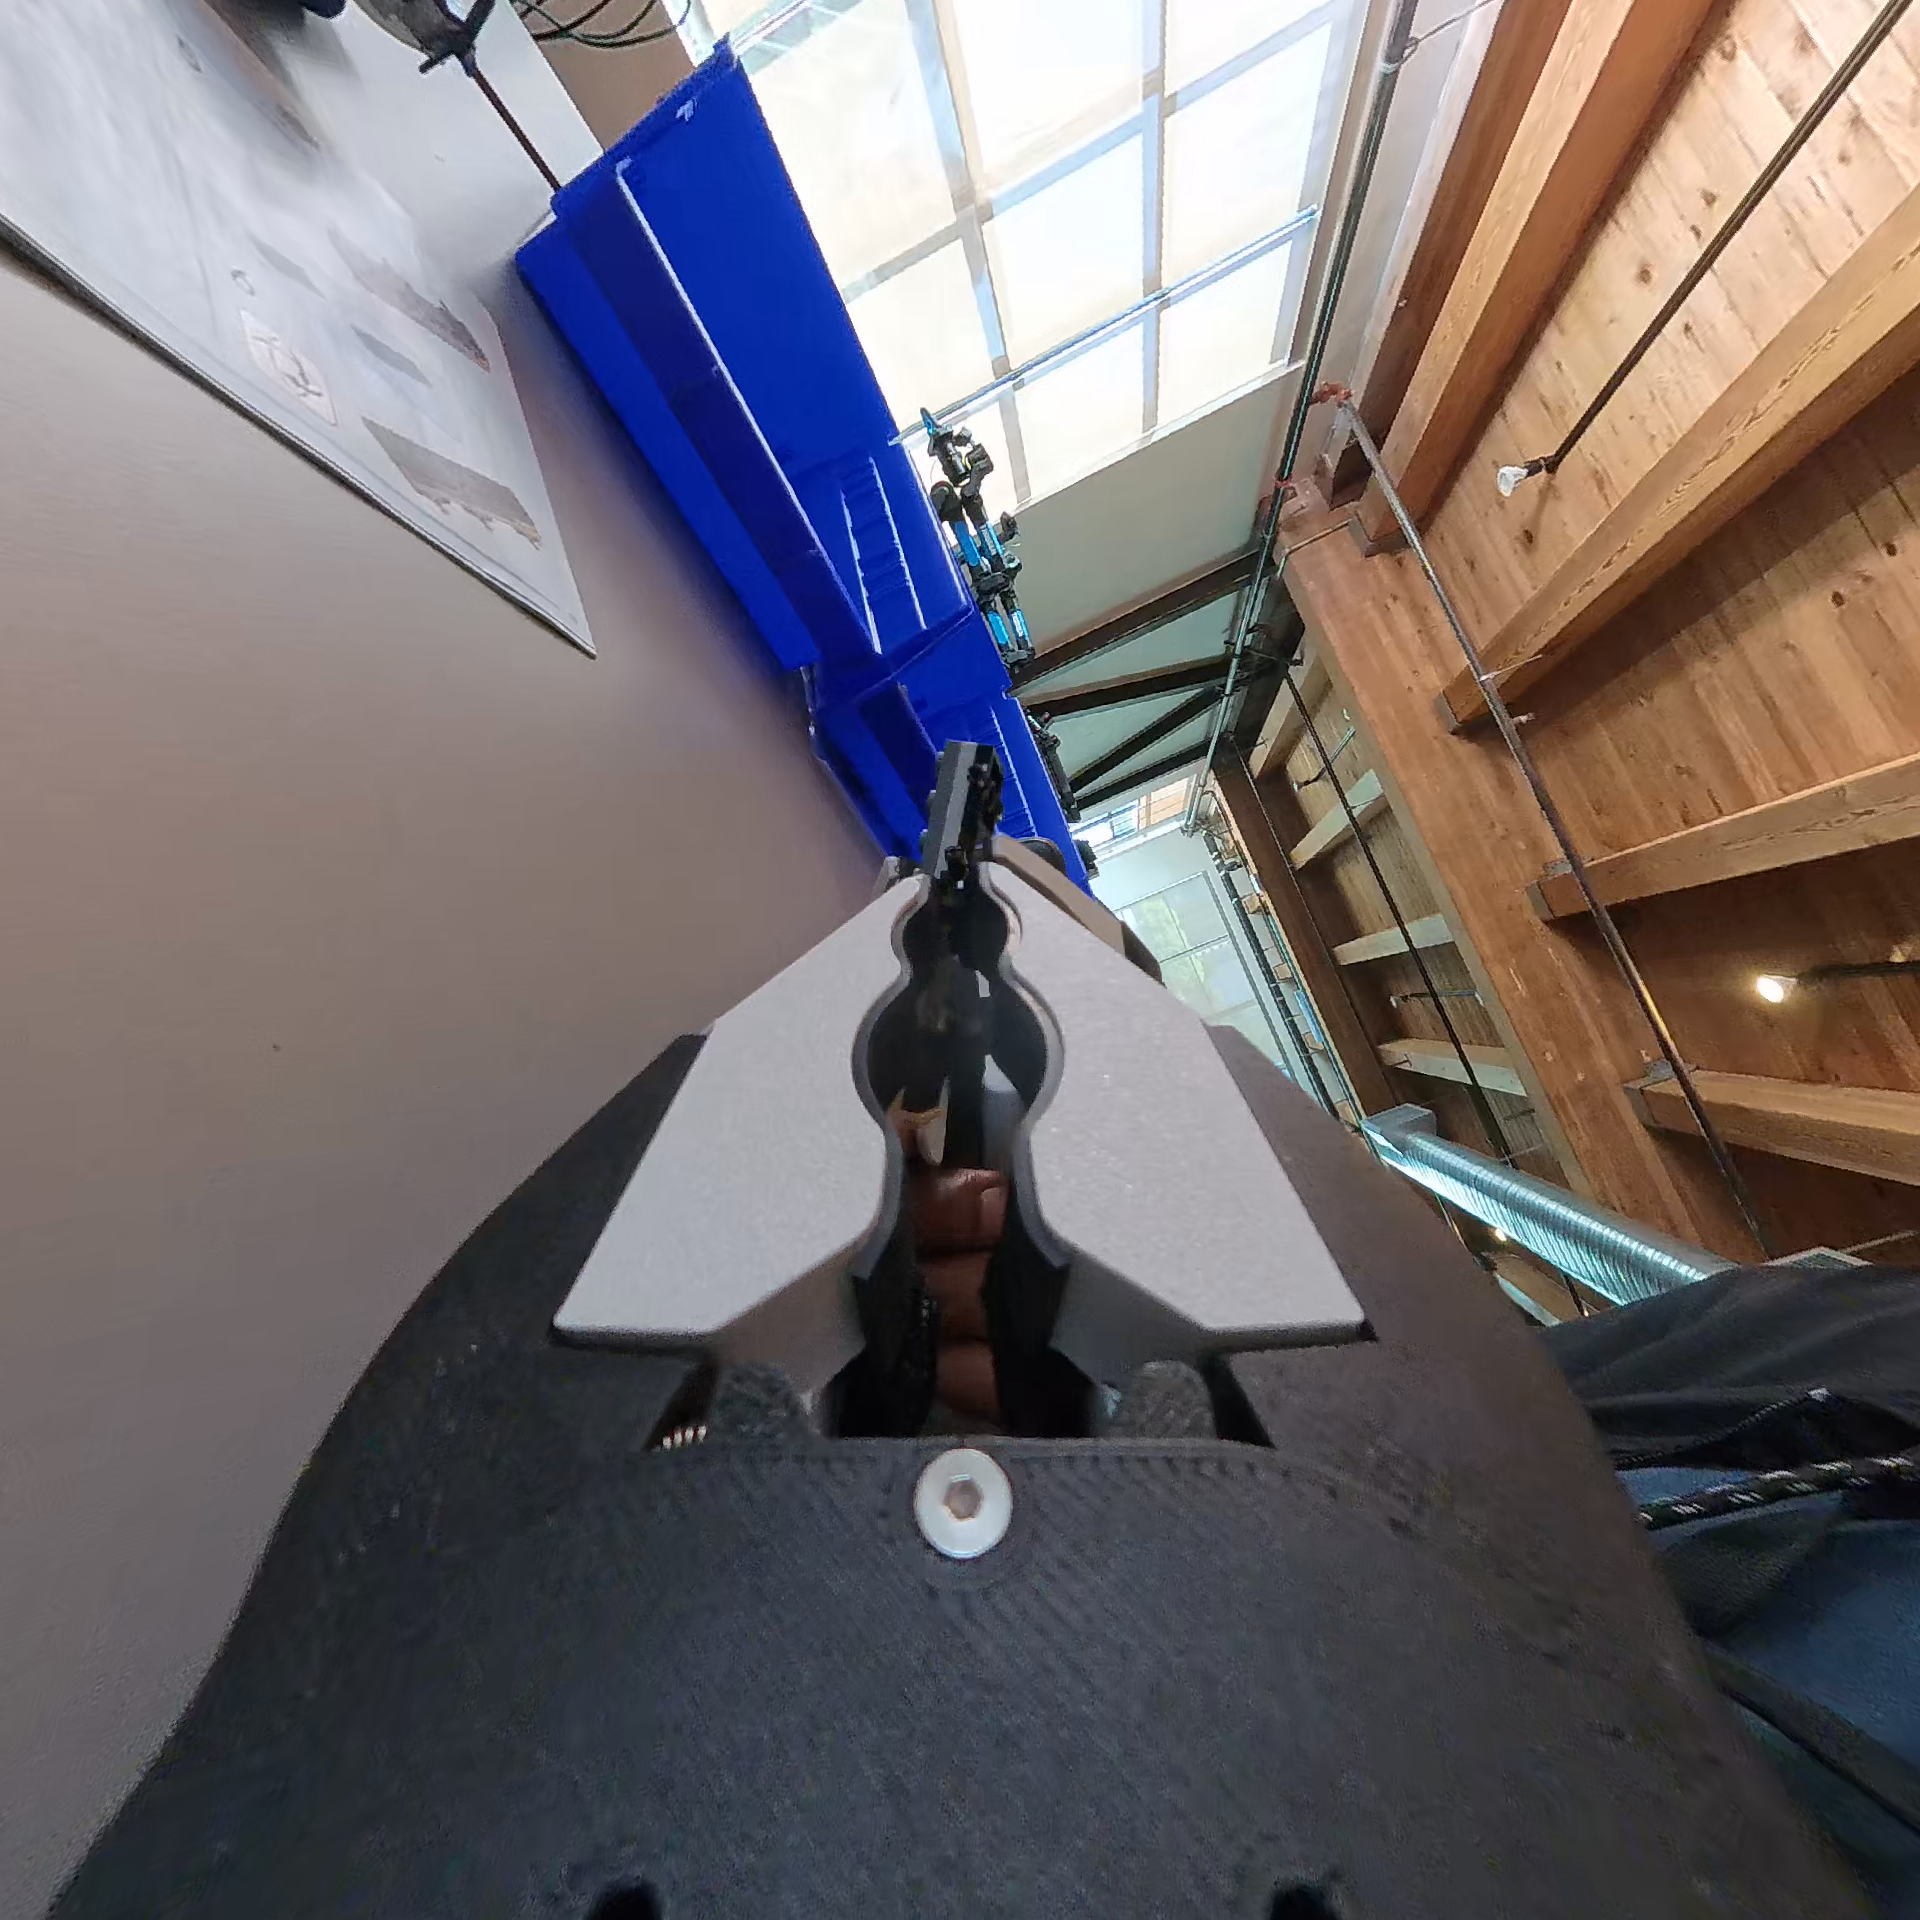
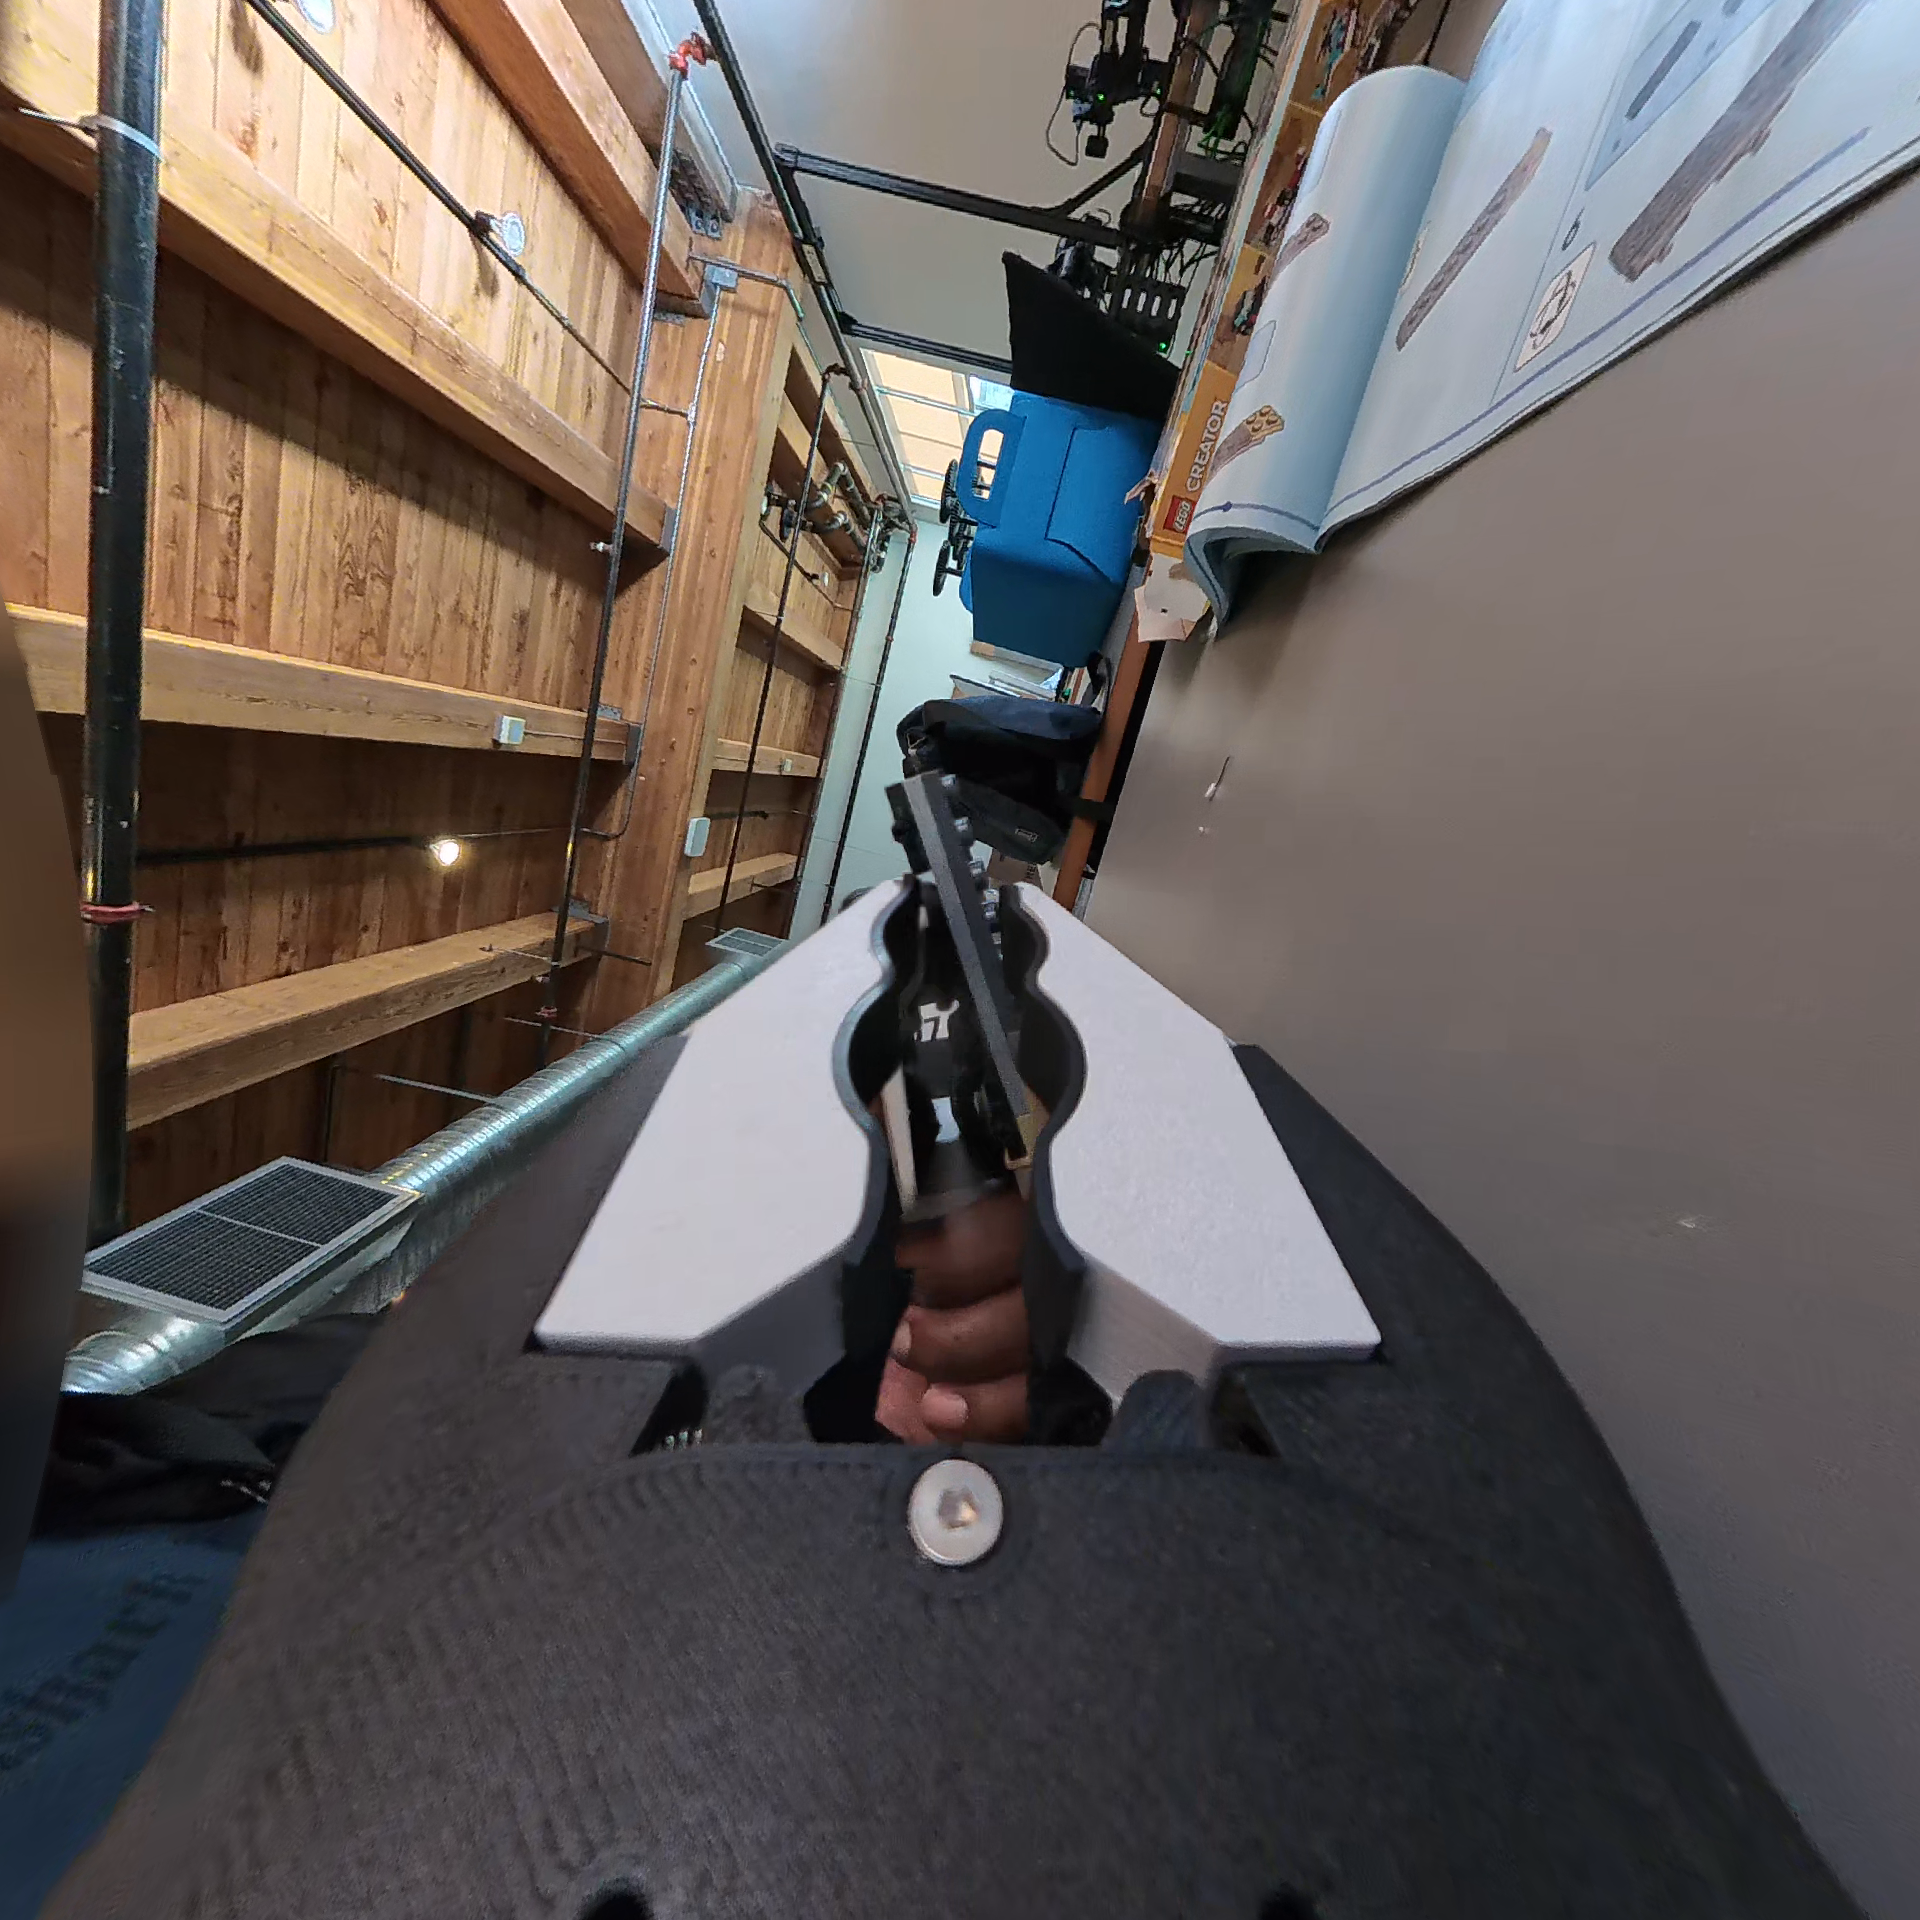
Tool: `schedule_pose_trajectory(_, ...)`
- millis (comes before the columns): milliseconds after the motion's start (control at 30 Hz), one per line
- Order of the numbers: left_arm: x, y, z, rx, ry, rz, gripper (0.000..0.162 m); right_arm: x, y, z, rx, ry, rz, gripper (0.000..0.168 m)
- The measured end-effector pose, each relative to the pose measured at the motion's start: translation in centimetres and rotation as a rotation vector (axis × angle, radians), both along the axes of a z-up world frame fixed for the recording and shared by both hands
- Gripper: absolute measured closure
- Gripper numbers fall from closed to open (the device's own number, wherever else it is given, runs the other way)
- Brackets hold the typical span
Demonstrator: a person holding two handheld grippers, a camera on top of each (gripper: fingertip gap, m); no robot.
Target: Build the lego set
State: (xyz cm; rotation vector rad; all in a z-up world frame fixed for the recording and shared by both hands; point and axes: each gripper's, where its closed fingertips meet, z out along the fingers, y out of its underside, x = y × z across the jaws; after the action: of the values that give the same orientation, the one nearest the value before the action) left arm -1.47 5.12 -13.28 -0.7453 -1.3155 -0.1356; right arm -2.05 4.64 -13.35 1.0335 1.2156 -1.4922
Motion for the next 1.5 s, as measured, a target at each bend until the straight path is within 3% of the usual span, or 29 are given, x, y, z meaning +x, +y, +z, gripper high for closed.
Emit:
schedule_pose_trajectory(367,0.0,0.3,0.0,-0.003,0.003,0.0,0.159,-0.4,0.3,-0.5,0.028,-0.004,-0.033,0.15)
schedule_pose_trajectory(667,0.1,0.6,0.2,-0.083,0.025,0.047,0.159,-0.2,0.3,-0.8,-0.014,-0.11,-0.109,0.152)
schedule_pose_trajectory(1233,0.1,0.7,-1.7,-0.36,-0.032,0.119,0.156,0.1,0.4,-2.5,-0.025,-0.363,-0.253,0.159)
schedule_pose_trajectory(1400,0.0,0.7,-2.1,-0.401,-0.059,0.109,0.153,-0.1,0.4,-2.4,-0.037,-0.351,-0.242,0.155)
schedule_pose_trajectory(1500,0.0,0.9,-2.5,-0.389,-0.087,0.092,0.142,-0.3,0.5,-2.2,-0.05,-0.351,-0.242,0.155)
